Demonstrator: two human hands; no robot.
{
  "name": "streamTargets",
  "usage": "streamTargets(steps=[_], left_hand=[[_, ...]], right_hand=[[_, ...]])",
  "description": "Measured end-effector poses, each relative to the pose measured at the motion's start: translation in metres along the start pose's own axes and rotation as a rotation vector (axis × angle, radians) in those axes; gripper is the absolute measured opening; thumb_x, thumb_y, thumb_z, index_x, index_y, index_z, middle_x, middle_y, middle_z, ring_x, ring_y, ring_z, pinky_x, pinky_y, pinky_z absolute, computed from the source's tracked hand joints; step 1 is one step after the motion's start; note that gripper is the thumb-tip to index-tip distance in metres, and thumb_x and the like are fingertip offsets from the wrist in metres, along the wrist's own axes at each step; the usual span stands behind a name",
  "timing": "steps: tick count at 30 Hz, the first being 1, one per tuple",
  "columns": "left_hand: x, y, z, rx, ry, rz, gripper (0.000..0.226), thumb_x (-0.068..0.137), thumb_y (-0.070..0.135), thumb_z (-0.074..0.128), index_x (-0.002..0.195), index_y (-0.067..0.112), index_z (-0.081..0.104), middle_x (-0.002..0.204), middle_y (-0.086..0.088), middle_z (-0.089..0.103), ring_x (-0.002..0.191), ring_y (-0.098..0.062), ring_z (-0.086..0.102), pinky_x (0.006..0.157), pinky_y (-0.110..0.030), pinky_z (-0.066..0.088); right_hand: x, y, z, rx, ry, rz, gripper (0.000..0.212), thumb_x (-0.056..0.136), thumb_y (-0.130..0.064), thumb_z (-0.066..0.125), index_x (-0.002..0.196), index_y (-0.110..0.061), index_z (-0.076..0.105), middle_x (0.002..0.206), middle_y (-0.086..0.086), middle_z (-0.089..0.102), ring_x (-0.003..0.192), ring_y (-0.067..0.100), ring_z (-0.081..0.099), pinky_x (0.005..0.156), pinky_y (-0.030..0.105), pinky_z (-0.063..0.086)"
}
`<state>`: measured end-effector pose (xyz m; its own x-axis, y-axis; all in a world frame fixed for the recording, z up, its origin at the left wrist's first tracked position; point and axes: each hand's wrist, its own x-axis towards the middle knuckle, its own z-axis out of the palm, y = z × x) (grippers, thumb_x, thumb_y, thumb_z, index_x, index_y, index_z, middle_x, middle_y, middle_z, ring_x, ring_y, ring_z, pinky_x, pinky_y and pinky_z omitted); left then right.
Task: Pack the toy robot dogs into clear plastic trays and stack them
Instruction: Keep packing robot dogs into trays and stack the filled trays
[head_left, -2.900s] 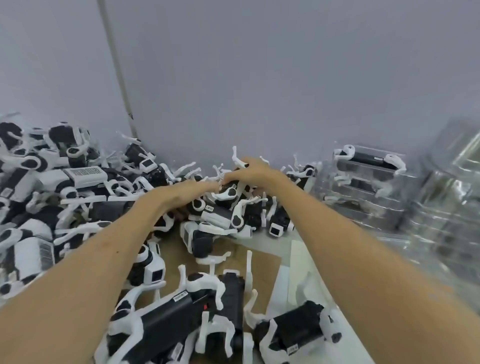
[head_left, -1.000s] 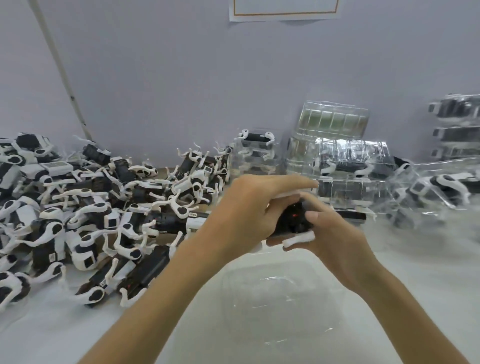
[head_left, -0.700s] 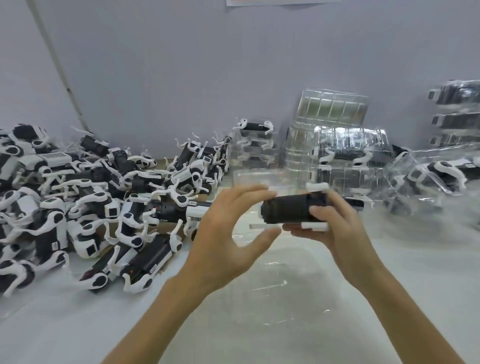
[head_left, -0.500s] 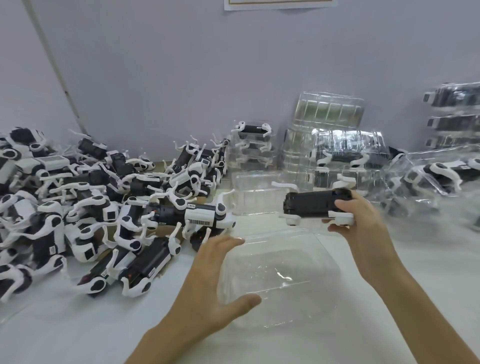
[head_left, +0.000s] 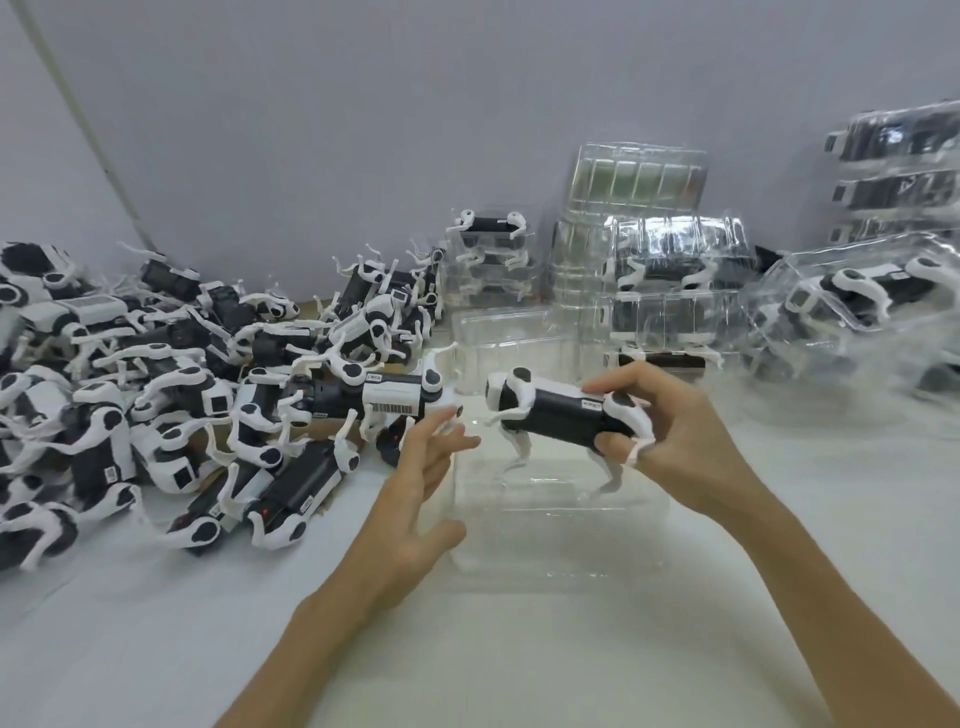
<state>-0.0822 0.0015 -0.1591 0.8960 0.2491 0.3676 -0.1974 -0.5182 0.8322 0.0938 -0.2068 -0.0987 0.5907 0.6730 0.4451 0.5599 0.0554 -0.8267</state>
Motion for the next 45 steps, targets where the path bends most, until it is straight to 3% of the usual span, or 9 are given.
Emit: streamTargets(steps=[2, 6, 13, 18, 27, 31, 38, 42, 45], left_hand=[[0.001, -0.002, -0.001, -0.023, 0.016, 0.008, 0.087, 0.069, 0.009, 0.056, 0.147, 0.035, 0.028, 0.140, 0.010, 0.054, 0.141, -0.019, 0.042, 0.119, -0.047, 0.028], [0.002, -0.001, -0.001, -0.074, 0.037, 0.019, 0.070, 0.077, 0.026, 0.059, 0.141, 0.040, 0.035, 0.137, 0.007, 0.057, 0.137, -0.021, 0.046, 0.116, -0.043, 0.031], [0.002, 0.002, 0.002, -0.006, 0.062, 0.030, 0.064, 0.087, 0.039, 0.062, 0.144, 0.028, 0.035, 0.133, 0.010, 0.056, 0.138, -0.014, 0.043, 0.115, -0.030, 0.035], [0.002, 0.002, 0.001, 0.088, 0.052, 0.065, 0.052, 0.090, 0.046, 0.054, 0.140, 0.037, 0.041, 0.142, 0.013, 0.049, 0.139, -0.013, 0.040, 0.112, -0.035, 0.038], [0.004, -0.002, -0.001, 0.183, 0.028, 0.053, 0.042, 0.092, 0.050, 0.048, 0.132, 0.042, 0.058, 0.147, 0.016, 0.043, 0.143, -0.010, 0.035, 0.115, -0.041, 0.030], [0.003, -0.001, 0.001, 0.184, 0.022, 0.055, 0.047, 0.095, 0.047, 0.045, 0.142, 0.042, 0.048, 0.153, 0.020, 0.039, 0.147, -0.008, 0.028, 0.118, -0.049, 0.027], [0.005, -0.002, 0.004, 0.280, 0.004, 0.100, 0.040, 0.096, 0.047, 0.041, 0.132, 0.040, 0.057, 0.141, 0.020, 0.052, 0.146, -0.005, 0.028, 0.117, -0.030, 0.024], [0.006, -0.002, 0.005, 0.282, 0.005, 0.112, 0.039, 0.096, 0.047, 0.041, 0.132, 0.041, 0.057, 0.139, 0.024, 0.049, 0.146, -0.005, 0.028, 0.115, -0.021, 0.020], [0.005, -0.001, 0.006, 0.257, 0.019, 0.125, 0.038, 0.097, 0.045, 0.043, 0.133, 0.046, 0.055, 0.143, 0.023, 0.047, 0.145, -0.006, 0.029, 0.115, -0.026, 0.022]], right_hand=[[-0.001, 0.004, 0.004, -0.001, -0.035, 0.008, 0.048, 0.077, 0.016, 0.069, 0.102, -0.025, 0.068, 0.099, -0.011, 0.070, 0.094, 0.011, 0.070, 0.074, 0.027, 0.058], [0.000, 0.007, 0.001, -0.072, -0.048, -0.017, 0.047, 0.080, 0.009, 0.071, 0.106, -0.030, 0.068, 0.106, -0.016, 0.070, 0.103, 0.006, 0.067, 0.084, 0.012, 0.048], [0.001, 0.010, -0.004, -0.043, -0.149, 0.033, 0.049, 0.080, 0.014, 0.069, 0.106, -0.028, 0.070, 0.107, -0.012, 0.072, 0.106, 0.008, 0.067, 0.090, 0.018, 0.051], [-0.002, 0.013, 0.003, -0.162, -0.182, 0.018, 0.049, 0.079, 0.008, 0.074, 0.103, -0.034, 0.069, 0.107, -0.016, 0.071, 0.107, 0.000, 0.063, 0.085, 0.006, 0.043], [0.000, 0.010, -0.012, -0.325, -0.304, 0.052, 0.051, 0.078, 0.001, 0.079, 0.107, -0.040, 0.068, 0.112, -0.029, 0.065, 0.112, -0.006, 0.057, 0.090, 0.003, 0.038], [0.000, 0.009, -0.014, -0.365, -0.338, 0.073, 0.051, 0.079, -0.002, 0.079, 0.112, -0.039, 0.067, 0.113, -0.029, 0.065, 0.115, -0.007, 0.055, 0.094, 0.005, 0.038], [-0.001, 0.006, -0.022, -0.368, -0.457, 0.154, 0.062, 0.087, 0.012, 0.057, 0.117, -0.040, 0.068, 0.122, -0.029, 0.063, 0.122, -0.010, 0.049, 0.103, 0.015, 0.034], [0.000, 0.003, -0.027, -0.141, -0.380, 0.248, 0.069, 0.081, 0.021, 0.046, 0.115, -0.033, 0.071, 0.126, -0.026, 0.064, 0.127, -0.011, 0.048, 0.107, 0.023, 0.032], [0.001, 0.007, -0.029, -0.128, -0.182, 0.266, 0.035, 0.096, -0.016, 0.061, 0.119, -0.043, 0.065, 0.133, -0.030, 0.056, 0.129, -0.014, 0.043, 0.110, 0.030, 0.032]])
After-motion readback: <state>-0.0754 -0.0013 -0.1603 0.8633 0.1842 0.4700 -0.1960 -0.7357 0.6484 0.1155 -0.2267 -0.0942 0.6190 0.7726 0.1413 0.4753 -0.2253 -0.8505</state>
